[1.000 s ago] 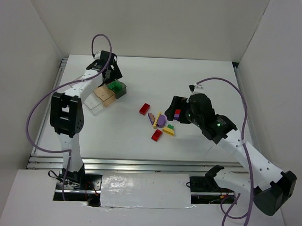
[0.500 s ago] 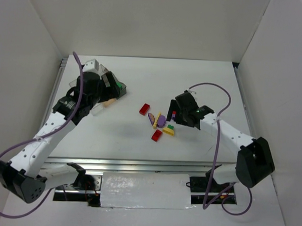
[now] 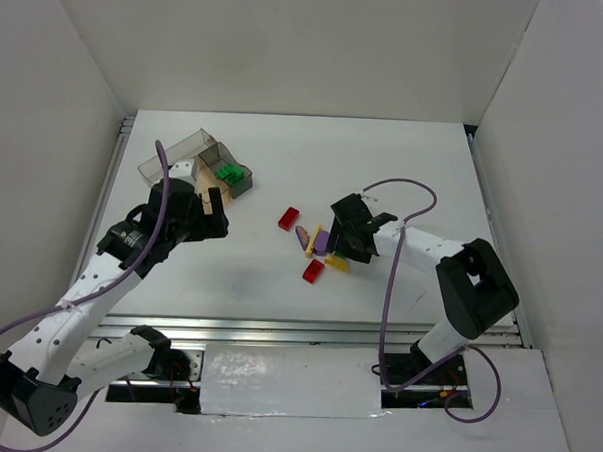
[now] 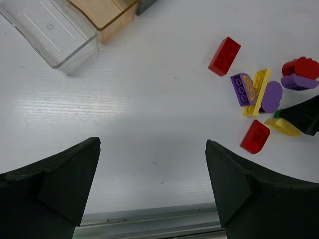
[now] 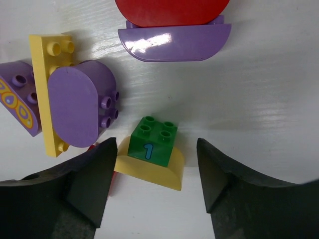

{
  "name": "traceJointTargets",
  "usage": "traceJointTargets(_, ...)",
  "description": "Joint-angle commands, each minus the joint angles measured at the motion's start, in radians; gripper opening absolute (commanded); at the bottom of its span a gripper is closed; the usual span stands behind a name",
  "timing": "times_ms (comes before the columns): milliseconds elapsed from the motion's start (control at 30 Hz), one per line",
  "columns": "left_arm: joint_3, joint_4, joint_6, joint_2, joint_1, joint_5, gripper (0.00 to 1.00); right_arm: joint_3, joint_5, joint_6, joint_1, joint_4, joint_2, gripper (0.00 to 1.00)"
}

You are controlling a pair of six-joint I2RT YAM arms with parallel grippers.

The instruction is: Sort the legos into containers by color

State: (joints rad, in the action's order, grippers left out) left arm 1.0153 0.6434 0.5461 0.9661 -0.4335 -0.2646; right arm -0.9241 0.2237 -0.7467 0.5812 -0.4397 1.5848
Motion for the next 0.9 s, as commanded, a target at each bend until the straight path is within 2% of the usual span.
traceJointTargets(0,-0.003,-0.034,-0.032,0.003,-0.005,0.041,1.00,-0.001,0.037,-0.042,0.012,0.047,0.021,0.69)
traceJointTargets(133,0.003,-0.036,-0.040,0.006,-0.005,0.045,0.99,0.025,0.037,-0.056,0.016,0.058,0.020,0.63)
traceJointTargets(300,-0.004,-0.040,-0.037,-0.006,-0.005,0.050,1.00,0.015,0.034,-0.054,0.016,0.056,0.060,0.60)
traceJointTargets(400,-0.012,-0.044,-0.035,-0.009,-0.005,0.057,0.99,0.019,0.031,-0.060,0.016,0.065,0.063,0.47)
traceJointTargets(433,-0.015,-0.047,-0.034,-0.009,-0.005,0.062,0.99,0.021,0.031,-0.063,0.016,0.068,0.060,0.37)
traceJointTargets(500,-0.021,-0.062,-0.032,-0.010,-0.005,0.091,1.00,0.024,0.040,-0.069,0.016,0.073,0.040,0.33)
traceJointTargets(533,-0.026,-0.070,-0.032,-0.013,-0.005,0.103,0.99,0.024,0.055,-0.074,0.016,0.067,0.029,0.19)
traceJointTargets(600,-0.034,-0.097,-0.025,-0.017,-0.005,0.131,1.00,0.028,0.074,-0.089,0.016,0.064,-0.015,0.15)
traceJointTargets(667,-0.049,-0.129,-0.020,-0.017,-0.005,0.206,1.00,0.039,0.098,-0.103,0.016,0.061,-0.081,0.09)
traceJointTargets(700,-0.064,-0.178,-0.003,-0.021,-0.004,0.241,0.99,0.050,0.103,-0.127,0.016,0.062,-0.104,0.02)
traceJointTargets(800,-0.121,-0.313,0.076,-0.041,-0.008,0.422,1.00,0.086,0.097,-0.207,0.025,0.096,-0.228,0.00)
traceJointTargets(867,-0.207,-0.515,0.130,-0.059,-0.036,0.528,1.00,0.108,0.098,-0.268,0.046,0.137,-0.325,0.00)
